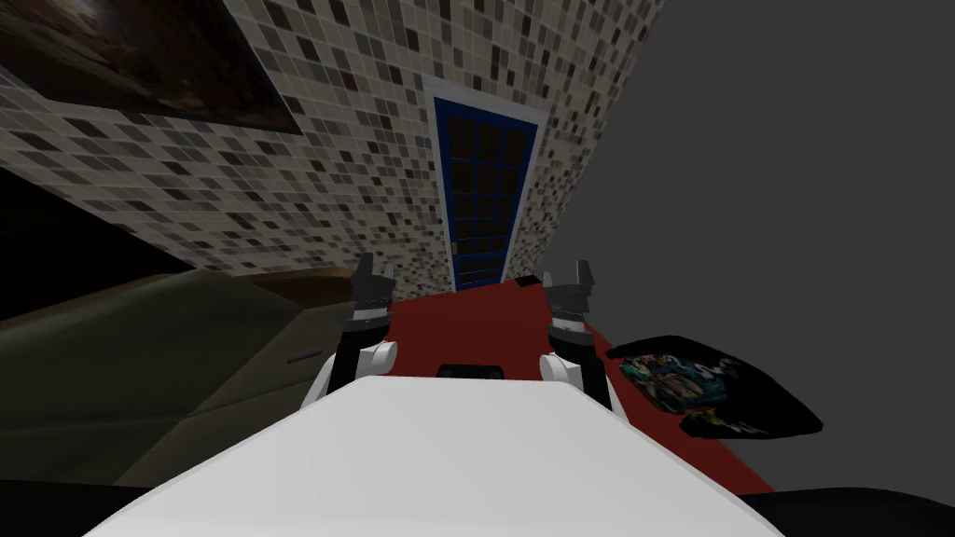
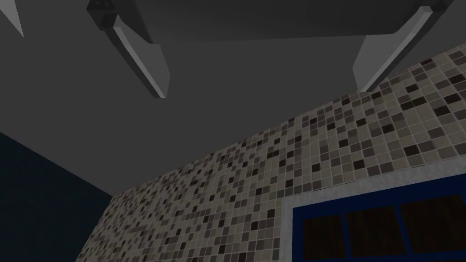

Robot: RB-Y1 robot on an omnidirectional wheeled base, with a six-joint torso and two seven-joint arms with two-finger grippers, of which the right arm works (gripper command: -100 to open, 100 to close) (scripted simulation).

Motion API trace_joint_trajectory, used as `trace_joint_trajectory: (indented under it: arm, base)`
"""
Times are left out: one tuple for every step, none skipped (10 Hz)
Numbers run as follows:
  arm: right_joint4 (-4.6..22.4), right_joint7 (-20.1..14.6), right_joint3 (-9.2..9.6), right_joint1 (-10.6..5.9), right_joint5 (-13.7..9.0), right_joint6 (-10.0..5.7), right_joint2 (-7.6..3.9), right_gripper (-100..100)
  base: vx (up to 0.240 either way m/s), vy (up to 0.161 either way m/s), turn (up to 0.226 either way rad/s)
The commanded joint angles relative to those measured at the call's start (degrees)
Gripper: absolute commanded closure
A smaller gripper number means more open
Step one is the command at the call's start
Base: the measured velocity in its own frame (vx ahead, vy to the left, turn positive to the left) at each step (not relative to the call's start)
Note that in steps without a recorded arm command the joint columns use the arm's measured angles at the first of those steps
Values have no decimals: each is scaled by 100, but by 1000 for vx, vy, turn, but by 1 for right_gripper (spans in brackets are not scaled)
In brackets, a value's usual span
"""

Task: Pull the door open

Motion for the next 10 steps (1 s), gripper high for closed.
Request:
trace_joint_trajectory:
  arm:
    - [199, -167, 14, -19, -150, -98, -48, -100]
    - [296, -249, 20, -28, -224, -147, -70, -100]
    - [398, -334, 27, -38, -301, -197, -92, -100]
    - [468, -393, 32, -45, -354, -232, -106, -100]
    - [609, -511, 42, -58, -460, -301, -134, -100]
    - [749, -628, 51, -72, -566, -371, -162, -100]
    - [836, -701, 57, -80, -632, -414, -177, -100]
    - [924, -775, 63, -88, -698, -457, -193, -100]
    - [1100, -923, 75, -105, -832, -544, -224, -100]
    - [1188, -997, 82, -113, -898, -588, -240, -100]
  base:
    - [96, 17, 200]
    - [149, 29, 217]
    - [152, 61, 145]
    - [137, 59, 96]
    - [123, 43, 149]
    - [128, 18, 216]
    - [116, 9, 183]
    - [108, 14, 115]
    - [140, 28, 192]
    - [139, 44, 188]
